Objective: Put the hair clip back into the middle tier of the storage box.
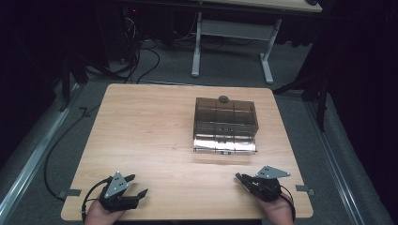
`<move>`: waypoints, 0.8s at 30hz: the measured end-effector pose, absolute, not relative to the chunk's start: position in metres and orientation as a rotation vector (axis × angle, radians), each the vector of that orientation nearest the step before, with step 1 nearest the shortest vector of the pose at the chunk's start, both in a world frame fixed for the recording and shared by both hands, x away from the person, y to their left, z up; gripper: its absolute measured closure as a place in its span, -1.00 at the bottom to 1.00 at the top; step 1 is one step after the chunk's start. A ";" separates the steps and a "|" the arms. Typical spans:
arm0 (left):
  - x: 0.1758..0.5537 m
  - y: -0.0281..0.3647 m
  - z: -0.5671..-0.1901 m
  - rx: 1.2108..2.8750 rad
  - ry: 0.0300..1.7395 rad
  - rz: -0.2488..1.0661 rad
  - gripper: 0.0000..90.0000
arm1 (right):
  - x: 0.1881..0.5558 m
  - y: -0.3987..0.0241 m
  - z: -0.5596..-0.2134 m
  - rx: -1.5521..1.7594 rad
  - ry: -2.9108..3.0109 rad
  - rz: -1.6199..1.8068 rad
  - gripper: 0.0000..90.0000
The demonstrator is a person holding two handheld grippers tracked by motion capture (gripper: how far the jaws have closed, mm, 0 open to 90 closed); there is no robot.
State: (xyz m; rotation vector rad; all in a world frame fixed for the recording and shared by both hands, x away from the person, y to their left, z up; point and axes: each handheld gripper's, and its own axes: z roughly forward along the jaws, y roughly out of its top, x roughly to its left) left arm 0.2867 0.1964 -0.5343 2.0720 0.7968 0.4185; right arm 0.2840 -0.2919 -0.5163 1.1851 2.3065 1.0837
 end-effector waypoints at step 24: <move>0.287 0.196 -0.534 2.071 0.796 0.420 -0.38 | 0.283 -0.289 -0.519 1.169 2.296 1.091 0.81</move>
